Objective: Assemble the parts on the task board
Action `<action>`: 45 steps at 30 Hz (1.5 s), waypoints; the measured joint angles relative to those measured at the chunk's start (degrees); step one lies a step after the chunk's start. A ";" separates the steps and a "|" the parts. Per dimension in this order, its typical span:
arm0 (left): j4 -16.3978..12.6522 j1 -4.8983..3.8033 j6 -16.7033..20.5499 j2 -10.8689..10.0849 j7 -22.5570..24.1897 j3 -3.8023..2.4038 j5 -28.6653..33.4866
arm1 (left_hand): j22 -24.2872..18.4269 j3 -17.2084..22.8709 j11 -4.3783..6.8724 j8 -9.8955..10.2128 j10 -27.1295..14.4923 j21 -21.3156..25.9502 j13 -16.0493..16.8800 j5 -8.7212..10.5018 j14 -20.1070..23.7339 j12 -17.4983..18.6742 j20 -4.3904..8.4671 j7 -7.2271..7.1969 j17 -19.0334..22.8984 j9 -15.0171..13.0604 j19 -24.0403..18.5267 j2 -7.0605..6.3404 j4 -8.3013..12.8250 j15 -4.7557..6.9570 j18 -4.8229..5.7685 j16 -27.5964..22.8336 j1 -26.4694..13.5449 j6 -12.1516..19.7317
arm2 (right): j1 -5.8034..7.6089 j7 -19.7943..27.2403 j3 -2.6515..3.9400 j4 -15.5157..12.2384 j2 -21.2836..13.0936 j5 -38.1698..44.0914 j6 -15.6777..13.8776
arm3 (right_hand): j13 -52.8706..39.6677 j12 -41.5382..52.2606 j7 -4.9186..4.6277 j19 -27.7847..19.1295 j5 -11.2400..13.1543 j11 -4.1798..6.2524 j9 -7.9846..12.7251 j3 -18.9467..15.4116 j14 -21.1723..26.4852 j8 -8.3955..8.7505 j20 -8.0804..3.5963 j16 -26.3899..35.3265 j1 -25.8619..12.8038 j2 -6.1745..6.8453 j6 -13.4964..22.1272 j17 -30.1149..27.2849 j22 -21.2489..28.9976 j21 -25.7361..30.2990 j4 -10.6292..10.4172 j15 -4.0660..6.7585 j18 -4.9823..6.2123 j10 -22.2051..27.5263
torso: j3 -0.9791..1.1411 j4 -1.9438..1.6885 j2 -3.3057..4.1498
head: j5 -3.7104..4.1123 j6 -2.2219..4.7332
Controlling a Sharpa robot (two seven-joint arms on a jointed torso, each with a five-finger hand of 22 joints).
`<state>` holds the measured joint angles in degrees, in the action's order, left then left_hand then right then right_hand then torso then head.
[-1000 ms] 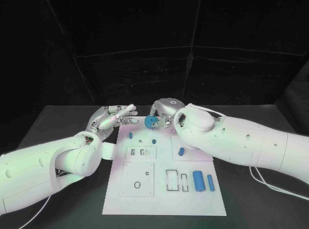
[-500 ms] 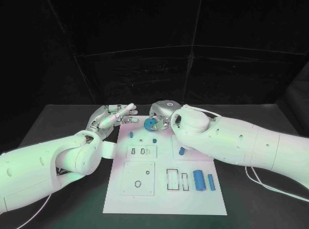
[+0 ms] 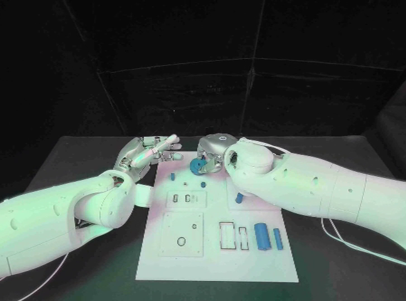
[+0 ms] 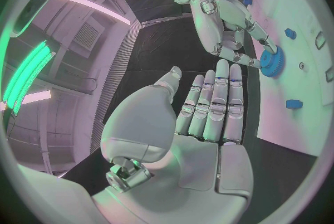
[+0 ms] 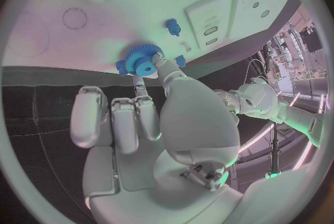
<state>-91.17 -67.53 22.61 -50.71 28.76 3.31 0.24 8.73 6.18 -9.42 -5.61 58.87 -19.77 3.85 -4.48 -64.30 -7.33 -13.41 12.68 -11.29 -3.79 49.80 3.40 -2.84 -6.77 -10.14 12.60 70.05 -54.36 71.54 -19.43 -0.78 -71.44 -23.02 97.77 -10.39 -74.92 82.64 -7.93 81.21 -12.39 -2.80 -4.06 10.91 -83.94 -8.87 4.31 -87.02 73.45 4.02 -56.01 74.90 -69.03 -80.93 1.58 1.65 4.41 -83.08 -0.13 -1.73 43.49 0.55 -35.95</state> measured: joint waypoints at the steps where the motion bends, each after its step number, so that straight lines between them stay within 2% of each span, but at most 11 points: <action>1: 0.01 0.00 0.00 0.00 0.00 0.00 0.00 | 0.00 0.00 0.00 0.00 0.00 0.00 0.00 0.00 0.00 0.00 0.00 0.00 0.00 0.00 0.00 0.00 0.00 0.00 0.00 0.00 0.00 0.00 | 0.00 0.01 -0.04 0.07 0.05 0.00 0.09 | 0.00 -0.27 -0.25 0.03 0.04 -0.23 -0.01 -0.04 -0.10 0.72 0.03 0.00 -0.20 0.19 1.34 0.00 -0.04 0.00 -0.34 -0.12 0.00 0.24 | 0.00 0.01 -0.01 | -0.01 0.00; 5: 0.05 0.00 -0.01 0.02 -0.01 0.00 0.00 | 0.00 0.00 0.00 0.00 0.00 0.00 0.00 0.00 0.00 0.00 0.00 0.00 0.00 0.00 0.00 0.00 0.00 0.00 0.00 0.00 0.00 0.00 | -0.09 0.07 -0.08 0.43 0.26 -0.08 0.28 | 0.00 -1.24 -1.13 0.13 0.32 -1.02 0.37 -1.60 -0.11 3.61 0.75 0.00 -1.92 1.14 6.28 0.00 -0.14 0.00 -1.53 -0.94 0.01 1.02 | 0.00 0.01 -0.01 | -0.01 0.00; 7: 0.07 0.00 -0.01 0.02 -0.01 0.00 0.00 | 0.00 0.00 0.00 0.00 0.00 0.00 0.00 0.00 0.00 0.00 0.00 0.00 0.00 0.00 0.00 0.00 0.00 0.00 0.00 0.00 0.00 0.00 | -0.09 0.13 -0.09 0.58 0.32 -0.20 0.43 | 0.00 -1.28 -1.34 0.16 0.32 -1.10 0.37 -2.64 -0.10 3.93 0.84 0.00 -3.39 1.23 6.78 0.00 -0.21 0.00 -2.59 -0.93 0.00 1.11 | -0.01 0.01 -0.01 | 0.02 0.00; 11: 0.10 0.00 -0.01 0.02 -0.02 0.00 0.00 | 0.00 0.00 0.00 0.00 0.00 0.00 0.00 0.00 0.00 0.00 0.00 0.00 0.00 0.00 0.00 0.00 0.00 0.00 0.00 0.00 0.00 0.00 | -0.10 0.31 -0.09 0.82 0.39 -0.62 0.94 | 0.00 -1.28 -1.38 0.19 -1.55 -1.30 0.26 -4.18 -0.08 3.93 1.23 0.00 -6.81 1.31 6.83 0.00 -0.30 0.00 -6.41 -1.34 0.01 1.31 | -0.01 0.01 -0.01 | 0.05 -0.05; 14: 0.13 0.00 -0.01 0.02 -0.03 0.00 0.00 | 0.00 0.00 0.00 0.00 0.00 0.00 0.00 0.00 0.00 0.00 0.00 0.00 0.00 0.00 0.00 0.00 0.00 0.00 0.00 0.00 0.00 0.00 | -0.10 0.52 -0.10 0.87 0.43 -1.07 1.54 | 0.00 -1.28 -1.39 0.19 -2.31 -1.30 0.19 -4.82 -0.10 3.93 1.23 0.00 -8.22 1.29 6.83 0.03 -0.34 -0.24 -8.77 -1.35 0.00 1.31 | -0.02 0.01 -0.01 | 0.06 -0.12; 16: 0.16 0.00 -0.01 0.02 -0.03 0.00 0.00 | -0.01 0.00 0.00 0.00 0.00 0.00 0.00 0.00 0.00 0.00 0.00 0.00 -0.03 0.00 0.00 0.00 0.00 0.00 0.00 0.00 0.00 0.00 | -0.10 0.68 -0.10 0.89 0.45 -1.38 1.98 | 0.00 -1.28 -1.50 0.19 -2.60 -1.30 0.11 -4.91 -0.10 3.93 1.23 0.00 -8.39 1.20 6.53 0.04 -0.35 -0.24 -9.60 -1.35 0.01 1.31 | -0.02 0.01 -0.01 | 0.06 -0.15; 27: 0.25 0.00 -0.01 0.04 -0.06 0.00 0.00 | -0.08 0.00 0.00 0.00 0.00 0.00 0.00 0.00 0.00 0.25 0.00 0.00 -0.16 0.00 0.00 0.00 0.00 0.00 0.00 -0.23 0.00 0.00 | 0.08 1.21 0.00 1.04 0.33 -2.74 3.32 | 0.00 -1.28 -1.30 0.19 -2.92 -1.30 0.10 -4.86 -0.09 3.70 1.23 -0.20 -8.49 1.09 5.69 0.04 -0.38 -0.24 -10.22 -1.35 0.01 1.31 | -0.02 -0.02 -0.01 | 0.06 -0.37; 31: 0.27 0.00 -0.01 0.05 -0.07 0.00 0.00 | -0.07 0.00 0.00 0.00 0.00 0.00 0.00 0.00 0.00 0.25 0.00 0.00 -0.16 0.00 0.00 0.00 0.00 0.00 0.00 -0.23 0.00 0.00 | 0.05 1.25 -0.07 1.04 0.01 -3.11 3.45 | 0.00 -1.28 -1.51 0.19 -3.85 -1.30 -0.20 -4.71 -0.10 3.53 1.23 -0.20 -8.56 0.55 5.47 0.03 -0.68 -0.24 -10.36 -1.35 0.01 1.30 | -0.02 -0.02 -0.01 | 0.02 -0.41; 36: 0.27 0.00 0.00 0.03 -0.08 0.00 0.00 | -0.07 0.00 0.00 0.00 0.00 0.00 0.00 0.00 0.00 0.25 0.00 0.00 -0.16 0.00 0.00 0.00 0.00 0.00 0.00 -0.23 0.00 0.00 | -0.13 1.10 -0.14 0.73 -0.78 -3.40 3.31 | 0.00 -1.28 -1.31 0.19 -4.13 -1.51 -0.02 -4.71 -0.09 3.38 1.23 -0.20 -8.33 0.32 5.24 0.03 -0.83 -0.45 -10.36 -1.35 0.01 1.09 | 0.00 -0.02 -0.01 | -0.04 -0.45; 41: 0.28 0.00 0.01 0.00 -0.09 0.00 0.00 | -0.07 0.00 0.00 0.00 0.00 0.00 0.00 0.00 0.00 0.25 0.00 0.00 -0.15 0.00 0.00 0.00 0.00 0.00 0.00 -0.23 0.00 0.00 | -0.13 1.04 -0.14 -0.18 -1.72 -3.49 2.27 | 0.00 -0.99 -1.49 0.19 -5.20 -1.51 -0.02 -4.71 -0.10 3.38 1.23 -0.47 -7.96 0.08 5.07 0.03 -1.19 -0.68 -10.36 -1.35 0.01 1.09 | 0.01 -0.02 -0.02 | -0.10 -0.52; 45: 0.32 0.00 0.01 -0.04 -0.11 0.00 0.00 | -0.07 0.00 0.00 0.00 0.00 0.00 0.00 0.00 0.00 0.25 0.00 0.00 -0.15 0.00 0.00 0.00 0.00 0.00 0.00 -0.23 0.00 0.00 | -0.24 1.22 -0.14 -1.22 -2.93 -3.61 -0.29 | 0.00 -0.99 -1.40 0.40 -7.15 -1.50 0.03 -4.49 -0.10 3.38 1.44 -0.50 -7.11 0.34 4.74 0.03 -1.57 -0.72 -10.13 -1.34 0.02 0.67 | 0.03 0.01 -0.02 | -0.14 -0.49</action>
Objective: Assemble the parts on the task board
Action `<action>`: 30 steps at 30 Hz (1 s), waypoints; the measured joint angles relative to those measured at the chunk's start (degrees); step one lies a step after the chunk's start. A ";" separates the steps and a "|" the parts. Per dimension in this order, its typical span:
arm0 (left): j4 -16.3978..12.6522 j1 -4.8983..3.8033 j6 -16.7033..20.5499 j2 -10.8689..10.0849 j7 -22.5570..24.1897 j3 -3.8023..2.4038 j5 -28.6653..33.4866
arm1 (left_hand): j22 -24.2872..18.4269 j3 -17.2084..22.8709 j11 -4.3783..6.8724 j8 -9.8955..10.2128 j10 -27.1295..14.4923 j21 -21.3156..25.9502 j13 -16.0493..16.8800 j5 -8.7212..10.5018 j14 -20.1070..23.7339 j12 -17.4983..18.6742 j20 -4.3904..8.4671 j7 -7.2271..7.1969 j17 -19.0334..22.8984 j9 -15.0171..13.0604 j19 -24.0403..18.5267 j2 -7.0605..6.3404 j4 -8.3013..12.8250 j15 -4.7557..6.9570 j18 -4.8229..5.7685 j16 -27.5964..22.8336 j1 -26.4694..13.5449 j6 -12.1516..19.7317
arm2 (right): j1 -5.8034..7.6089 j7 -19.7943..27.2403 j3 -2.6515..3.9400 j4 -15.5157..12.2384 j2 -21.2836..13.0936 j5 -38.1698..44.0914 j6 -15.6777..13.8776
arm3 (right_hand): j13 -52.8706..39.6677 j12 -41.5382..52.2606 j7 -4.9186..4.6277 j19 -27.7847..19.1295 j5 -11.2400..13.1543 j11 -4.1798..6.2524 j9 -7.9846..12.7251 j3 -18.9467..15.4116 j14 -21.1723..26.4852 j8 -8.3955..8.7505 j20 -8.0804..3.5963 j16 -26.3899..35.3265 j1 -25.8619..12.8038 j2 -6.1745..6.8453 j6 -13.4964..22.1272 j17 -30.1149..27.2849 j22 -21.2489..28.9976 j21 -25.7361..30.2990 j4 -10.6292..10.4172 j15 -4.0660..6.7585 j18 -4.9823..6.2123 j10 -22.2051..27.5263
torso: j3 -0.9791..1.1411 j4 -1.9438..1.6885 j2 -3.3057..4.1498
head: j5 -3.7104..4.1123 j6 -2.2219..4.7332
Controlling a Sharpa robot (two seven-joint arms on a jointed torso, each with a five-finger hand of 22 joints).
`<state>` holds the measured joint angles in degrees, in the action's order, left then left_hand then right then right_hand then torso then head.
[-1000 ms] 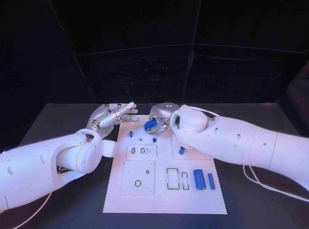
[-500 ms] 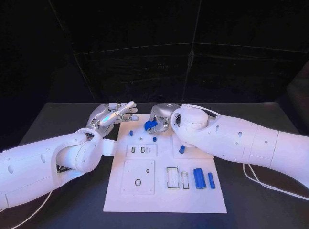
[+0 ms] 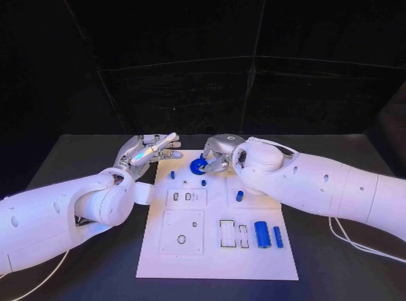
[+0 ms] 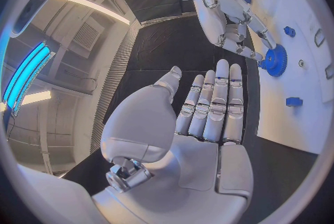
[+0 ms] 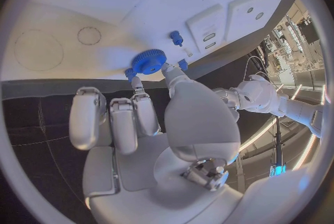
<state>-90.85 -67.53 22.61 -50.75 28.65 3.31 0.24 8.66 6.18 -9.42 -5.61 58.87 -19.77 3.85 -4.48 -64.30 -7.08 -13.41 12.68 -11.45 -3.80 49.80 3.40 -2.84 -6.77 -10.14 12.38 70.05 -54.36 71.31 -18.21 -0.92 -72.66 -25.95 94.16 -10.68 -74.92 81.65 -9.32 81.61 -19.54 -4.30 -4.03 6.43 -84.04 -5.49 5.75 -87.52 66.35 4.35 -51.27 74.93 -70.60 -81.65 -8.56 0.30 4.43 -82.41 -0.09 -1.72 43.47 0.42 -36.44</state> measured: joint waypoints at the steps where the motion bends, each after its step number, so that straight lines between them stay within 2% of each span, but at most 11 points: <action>1: 0.02 0.00 0.00 -0.02 0.00 0.00 0.00 | 0.00 0.00 0.00 0.00 0.00 0.00 0.00 0.00 0.00 0.00 0.00 0.00 0.00 0.00 0.00 0.00 0.00 0.00 0.00 0.00 0.00 0.00 | -0.01 0.14 0.00 -0.26 -0.34 -0.10 -0.86 | 0.00 0.00 -0.10 0.00 -0.27 0.00 0.00 0.00 0.00 0.00 0.00 0.00 0.00 0.00 -0.10 0.00 -0.03 0.00 0.00 0.00 0.00 0.00 | 0.01 0.02 0.00 | 0.00 0.02; 7: 0.04 0.00 0.00 -0.13 -0.02 0.00 0.00 | 0.00 0.00 0.00 0.00 0.00 0.00 0.00 0.00 0.00 0.00 0.00 0.00 0.00 0.00 0.00 0.00 0.00 0.00 0.00 0.00 0.00 0.00 | -0.03 3.30 -0.02 -3.25 -4.58 -2.53 -7.21 | 0.00 0.00 0.09 0.00 -0.63 0.00 0.06 1.28 0.00 0.00 0.00 0.00 2.76 -0.21 -0.31 0.00 0.10 0.00 1.32 0.00 0.00 0.00 | 0.03 0.11 -0.02 | 0.18 0.15; 11: 0.03 0.00 0.00 -0.38 -0.04 0.00 0.00 | 0.00 0.00 0.00 0.00 0.00 0.00 0.00 0.00 0.00 0.00 0.00 0.00 -0.10 0.00 0.00 0.00 0.00 0.00 0.00 0.00 0.00 0.00 | -0.03 7.61 -0.02 -5.73 -9.63 -7.47 -9.55 | 0.00 -0.11 0.09 0.00 2.63 0.00 0.06 1.62 0.00 0.00 0.00 0.32 5.43 0.12 -0.72 -0.01 0.74 0.00 3.38 0.00 0.00 0.00 | 0.04 0.22 -0.07 | 0.37 0.38; 14: 0.03 0.00 0.00 -0.46 -0.04 0.01 0.01 | 0.00 0.00 0.00 0.00 0.00 0.00 0.00 0.00 0.00 0.00 0.00 0.00 -0.10 0.00 0.00 0.00 0.00 0.00 0.00 0.00 0.00 0.00 | -0.03 11.28 -0.02 -6.74 -14.00 -12.92 -9.92 | 0.00 -0.29 0.11 -0.02 4.90 0.23 0.06 1.93 0.00 0.00 -0.02 0.32 7.72 0.50 -1.33 -0.01 1.16 0.00 5.31 0.00 0.00 0.24 | 0.09 0.45 -0.13 | 0.64 0.65; 18: 0.02 0.00 0.00 -0.42 -0.04 0.01 0.01 | -0.05 0.00 0.00 0.00 0.00 0.00 0.00 0.00 0.00 0.00 0.00 0.00 -0.09 0.00 0.00 0.00 0.00 0.00 0.00 0.00 0.00 0.00 | -0.02 15.77 -0.05 -7.06 -19.08 -19.91 -9.66 | 0.00 -0.52 0.43 -0.22 5.56 0.33 0.06 2.16 0.00 -0.45 -0.22 0.55 9.82 1.08 -2.22 -0.01 1.43 0.28 7.44 0.00 0.00 0.33 | 0.25 0.91 -0.17 | 1.22 1.14; 19: 0.03 0.00 0.00 -0.41 -0.04 0.01 0.01 | -0.05 0.00 0.00 0.00 0.00 0.00 0.00 0.00 0.00 0.00 0.00 0.00 -0.09 0.00 0.00 0.00 0.00 0.00 0.00 0.00 0.00 0.00 | -0.02 16.38 -0.05 -7.00 -19.71 -20.78 -9.58 | 0.00 -0.52 0.27 -0.22 5.56 0.33 0.06 2.15 0.00 -0.45 -0.22 0.55 9.96 1.22 -2.38 -0.01 1.48 0.28 7.73 0.00 0.00 0.33 | 0.27 0.95 -0.18 | 1.26 1.18; 24: 0.17 0.00 -0.02 0.02 -0.04 0.01 0.01 | -0.04 0.16 0.00 0.00 0.00 0.00 0.00 0.00 0.00 0.00 0.00 0.00 -0.16 0.00 0.00 0.00 0.16 0.00 0.00 0.00 0.00 0.00 | -0.15 20.37 -0.07 -5.30 -22.84 -25.94 -8.75 | 0.00 -0.75 0.44 -0.22 5.56 0.53 0.06 1.88 0.00 -0.45 -0.22 0.55 10.41 1.66 -2.62 -0.01 1.48 0.28 8.23 0.00 0.00 0.53 | 0.63 1.38 -0.18 | 1.94 1.57; 26: 0.24 0.00 -0.03 0.13 -0.04 0.01 0.01 | -0.04 0.16 0.00 0.00 0.00 0.00 0.00 0.00 0.00 0.00 0.00 0.00 -0.16 0.00 0.00 0.00 0.16 0.00 0.00 0.00 0.00 0.00 | -0.70 21.45 -0.03 -4.74 -23.50 -27.11 -8.50 | 0.00 -0.75 0.44 -0.22 5.85 0.53 0.06 1.84 0.00 -0.45 -0.22 0.54 10.40 1.66 -2.62 -0.01 1.48 0.28 8.56 0.00 0.00 0.54 | 0.69 1.41 -0.17 | 2.17 1.66; 30: 0.50 0.00 -0.03 0.39 -0.04 0.01 0.01 | -0.04 0.16 0.00 0.00 0.00 0.00 0.00 0.00 0.00 0.00 0.00 0.00 -0.15 0.00 0.00 0.00 0.16 0.00 0.00 0.00 0.00 0.00 | -2.34 23.00 -0.15 -3.65 -24.17 -28.54 -7.96 | 0.00 -0.99 0.16 -0.33 5.86 0.32 0.18 1.63 0.00 -0.12 -0.10 0.54 10.40 1.66 -2.26 -0.01 1.47 0.28 8.77 0.00 0.00 0.75 | 0.69 1.44 -0.14 | 2.48 1.69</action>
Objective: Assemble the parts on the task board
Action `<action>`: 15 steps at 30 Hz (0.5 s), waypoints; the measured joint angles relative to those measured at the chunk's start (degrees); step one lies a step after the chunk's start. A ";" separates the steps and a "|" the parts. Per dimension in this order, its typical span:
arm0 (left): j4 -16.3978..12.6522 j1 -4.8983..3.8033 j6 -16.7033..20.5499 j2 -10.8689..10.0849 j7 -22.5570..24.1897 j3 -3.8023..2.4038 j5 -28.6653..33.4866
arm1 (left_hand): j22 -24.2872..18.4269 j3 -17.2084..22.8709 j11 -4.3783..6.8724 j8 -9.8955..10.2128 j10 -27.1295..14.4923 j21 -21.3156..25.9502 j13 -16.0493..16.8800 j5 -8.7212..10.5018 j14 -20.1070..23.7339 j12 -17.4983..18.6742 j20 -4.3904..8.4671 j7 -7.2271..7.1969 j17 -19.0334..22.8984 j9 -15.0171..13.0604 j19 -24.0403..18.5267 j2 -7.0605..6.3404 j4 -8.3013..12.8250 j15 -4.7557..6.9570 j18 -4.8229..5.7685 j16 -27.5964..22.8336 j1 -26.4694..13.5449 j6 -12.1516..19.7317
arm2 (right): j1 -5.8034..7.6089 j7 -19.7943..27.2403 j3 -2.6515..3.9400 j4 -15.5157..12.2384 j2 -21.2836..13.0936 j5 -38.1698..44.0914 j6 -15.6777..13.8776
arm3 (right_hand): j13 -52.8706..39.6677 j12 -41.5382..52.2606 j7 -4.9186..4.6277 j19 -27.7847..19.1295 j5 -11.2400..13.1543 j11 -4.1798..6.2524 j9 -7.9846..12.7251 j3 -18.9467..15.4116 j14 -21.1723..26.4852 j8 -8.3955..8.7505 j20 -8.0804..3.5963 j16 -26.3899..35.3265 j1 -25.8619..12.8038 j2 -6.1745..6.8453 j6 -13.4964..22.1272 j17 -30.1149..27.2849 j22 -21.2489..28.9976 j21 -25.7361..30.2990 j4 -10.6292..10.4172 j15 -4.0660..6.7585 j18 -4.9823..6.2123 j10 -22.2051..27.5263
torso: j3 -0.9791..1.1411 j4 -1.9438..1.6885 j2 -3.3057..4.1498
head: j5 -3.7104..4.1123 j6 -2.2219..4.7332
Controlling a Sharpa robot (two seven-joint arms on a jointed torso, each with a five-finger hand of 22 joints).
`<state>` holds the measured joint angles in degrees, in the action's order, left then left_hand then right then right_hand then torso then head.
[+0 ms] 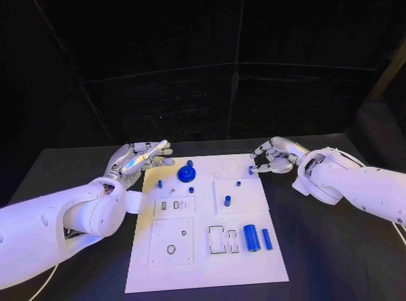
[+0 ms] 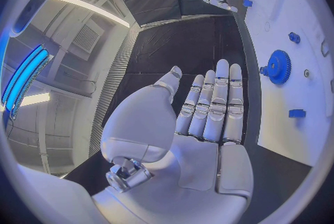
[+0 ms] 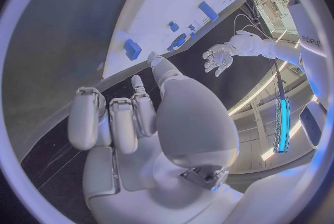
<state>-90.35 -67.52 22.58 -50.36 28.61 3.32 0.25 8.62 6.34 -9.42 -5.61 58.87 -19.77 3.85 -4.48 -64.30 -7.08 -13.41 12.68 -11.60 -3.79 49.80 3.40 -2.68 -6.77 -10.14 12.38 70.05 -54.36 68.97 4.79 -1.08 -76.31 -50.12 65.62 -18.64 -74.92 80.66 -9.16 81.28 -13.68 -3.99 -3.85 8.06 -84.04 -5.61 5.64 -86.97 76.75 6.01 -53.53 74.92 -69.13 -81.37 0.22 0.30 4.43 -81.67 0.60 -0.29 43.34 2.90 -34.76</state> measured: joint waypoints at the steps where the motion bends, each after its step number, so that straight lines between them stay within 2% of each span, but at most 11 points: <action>1: 0.10 0.00 0.00 0.11 0.00 0.00 0.00 | 0.00 0.00 0.00 0.00 0.00 0.00 0.00 0.00 0.00 0.00 0.00 0.00 0.00 0.00 0.00 0.00 0.00 0.00 0.00 0.00 0.00 0.00 | -0.31 0.33 -0.03 0.34 -0.02 -0.27 0.18 | 0.00 0.00 0.03 -0.11 0.00 0.00 0.00 -0.09 0.00 0.00 0.11 0.00 0.00 0.00 0.25 0.00 0.00 0.00 0.09 0.00 0.00 0.00 | 0.00 0.00 0.01 | 0.08 -0.05; 7: 0.66 0.03 -0.04 0.44 0.00 0.00 0.00 | 0.00 0.00 0.00 0.00 0.00 0.00 0.00 0.00 0.00 0.00 0.00 0.00 0.00 0.00 0.00 0.00 0.00 0.00 0.00 0.00 0.00 0.00 | -1.66 1.53 0.05 1.54 0.01 -1.06 0.89 | 0.00 -0.23 -0.17 -0.10 0.00 -0.21 0.06 -0.23 0.00 0.30 0.10 0.00 0.00 0.00 0.65 0.00 0.08 0.00 0.23 0.00 0.00 0.21 | -0.03 -0.03 0.04 | 0.26 -0.41; 15: 1.23 0.06 -0.06 0.56 0.00 0.00 0.00 | 0.01 0.00 0.00 0.00 0.00 0.00 0.00 0.00 0.00 0.00 0.00 0.00 0.01 0.00 0.00 0.00 0.00 0.00 0.00 0.00 0.00 0.00 | -2.20 2.37 0.03 2.66 0.43 -1.37 1.67 | 0.00 -0.23 -0.22 -0.09 0.00 -0.21 0.06 -0.40 0.00 0.51 0.10 0.00 0.00 0.00 0.99 -0.01 0.07 0.00 0.39 0.00 0.00 0.20 | -0.13 -0.10 0.06 | 0.33 -0.70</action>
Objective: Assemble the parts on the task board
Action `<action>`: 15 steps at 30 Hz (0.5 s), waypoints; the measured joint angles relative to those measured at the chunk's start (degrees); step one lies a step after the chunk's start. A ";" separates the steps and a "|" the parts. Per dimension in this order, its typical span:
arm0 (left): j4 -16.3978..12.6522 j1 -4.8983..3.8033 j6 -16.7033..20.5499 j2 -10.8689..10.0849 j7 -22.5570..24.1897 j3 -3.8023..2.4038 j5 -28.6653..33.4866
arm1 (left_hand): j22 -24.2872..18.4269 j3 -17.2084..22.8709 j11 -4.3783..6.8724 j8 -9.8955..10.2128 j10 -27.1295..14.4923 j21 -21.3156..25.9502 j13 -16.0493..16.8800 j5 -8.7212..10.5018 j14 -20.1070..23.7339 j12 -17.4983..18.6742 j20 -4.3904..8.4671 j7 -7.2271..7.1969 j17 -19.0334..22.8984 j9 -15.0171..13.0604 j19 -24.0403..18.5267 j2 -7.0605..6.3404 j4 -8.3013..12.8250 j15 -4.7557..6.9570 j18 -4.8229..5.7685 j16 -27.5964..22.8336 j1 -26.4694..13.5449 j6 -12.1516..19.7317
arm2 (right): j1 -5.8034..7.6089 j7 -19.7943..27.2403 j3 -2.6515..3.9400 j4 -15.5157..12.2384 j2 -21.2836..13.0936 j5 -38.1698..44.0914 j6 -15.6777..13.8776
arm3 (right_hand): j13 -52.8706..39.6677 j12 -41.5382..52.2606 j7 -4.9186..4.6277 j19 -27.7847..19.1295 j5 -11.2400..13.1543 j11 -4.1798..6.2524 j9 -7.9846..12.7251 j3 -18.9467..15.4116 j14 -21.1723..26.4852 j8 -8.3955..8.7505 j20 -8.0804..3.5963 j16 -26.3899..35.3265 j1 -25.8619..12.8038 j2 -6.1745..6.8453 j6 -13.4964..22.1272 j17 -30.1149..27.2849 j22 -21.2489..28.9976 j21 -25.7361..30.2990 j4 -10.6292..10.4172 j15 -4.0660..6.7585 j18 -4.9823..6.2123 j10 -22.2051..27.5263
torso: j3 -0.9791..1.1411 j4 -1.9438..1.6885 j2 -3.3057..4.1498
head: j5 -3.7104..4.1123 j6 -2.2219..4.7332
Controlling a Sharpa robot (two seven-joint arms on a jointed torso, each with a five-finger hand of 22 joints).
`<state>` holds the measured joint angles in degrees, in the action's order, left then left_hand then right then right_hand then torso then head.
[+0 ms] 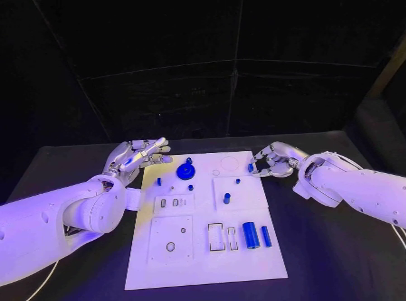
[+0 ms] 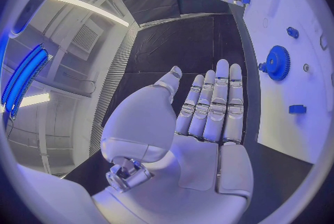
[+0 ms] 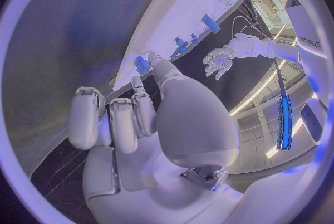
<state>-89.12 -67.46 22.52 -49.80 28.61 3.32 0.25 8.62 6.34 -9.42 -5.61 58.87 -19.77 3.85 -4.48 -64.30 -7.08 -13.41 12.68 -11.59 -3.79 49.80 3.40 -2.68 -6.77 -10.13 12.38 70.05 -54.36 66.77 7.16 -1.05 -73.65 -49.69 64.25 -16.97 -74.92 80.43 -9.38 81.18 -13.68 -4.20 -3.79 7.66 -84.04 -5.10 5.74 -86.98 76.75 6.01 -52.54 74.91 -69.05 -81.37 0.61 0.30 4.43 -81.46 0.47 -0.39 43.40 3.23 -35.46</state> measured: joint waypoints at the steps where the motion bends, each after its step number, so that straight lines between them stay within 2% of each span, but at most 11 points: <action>1: 0.05 0.00 0.00 0.01 0.00 0.01 0.00 | 0.00 0.00 0.00 0.00 0.00 0.00 0.00 0.00 0.00 0.00 0.00 0.00 0.00 0.00 0.00 0.00 0.00 0.00 0.00 0.00 0.00 0.00 | -0.03 0.10 0.01 0.17 0.08 -0.01 0.04 | 0.00 0.00 0.00 0.00 0.00 0.00 0.00 0.00 0.00 0.00 0.00 0.00 0.00 0.00 0.00 0.00 0.00 0.00 0.00 0.00 0.00 0.00 | -0.01 0.00 -0.01 | 0.00 0.00; 14: 0.37 0.02 -0.03 0.07 0.00 0.01 0.00 | -0.05 0.00 -0.20 0.00 0.20 0.00 0.00 0.00 0.00 0.00 0.00 -0.21 -0.07 0.00 0.00 0.00 0.00 0.00 0.00 0.00 0.00 -0.21 | -0.09 0.69 0.04 1.98 1.37 -0.08 -0.12 | 0.00 0.00 -0.22 0.00 -0.23 0.00 -0.01 0.00 0.00 0.00 0.00 0.00 0.31 -0.32 0.20 0.00 -0.09 0.00 0.00 0.00 0.00 0.00 | -0.07 -0.13 -0.07 | -0.03 0.00; 15: 0.39 0.02 -0.04 0.07 0.00 0.01 0.00 | -0.05 0.00 -0.20 0.00 0.20 0.00 0.00 0.00 0.00 0.00 0.00 -0.21 -0.07 0.00 0.00 0.00 0.00 0.00 0.00 0.00 0.00 -0.21 | -0.10 0.70 0.04 2.07 1.48 -0.09 -0.14 | 0.00 0.00 -0.22 0.00 -0.23 0.00 0.00 0.00 0.00 0.00 0.00 0.00 0.55 -0.67 0.20 0.00 -0.09 0.00 0.00 0.00 0.00 0.00 | -0.07 -0.13 -0.07 | -0.05 -0.05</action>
<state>-88.73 -67.45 22.48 -49.73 28.61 3.33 0.25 8.57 6.34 -9.62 -5.61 59.07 -19.77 3.85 -4.48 -64.30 -7.08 -13.41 12.47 -11.66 -3.79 49.80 3.40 -2.68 -6.77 -10.14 12.38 70.05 -54.57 66.68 7.86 -1.00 -71.58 -48.20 64.16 -17.10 -74.92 80.43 -9.60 81.18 -13.91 -4.19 -3.79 7.66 -84.04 -5.10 5.74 -86.98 77.30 5.35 -52.34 74.91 -69.14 -81.37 0.61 0.30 4.43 -81.46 0.40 -0.52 43.32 3.18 -35.51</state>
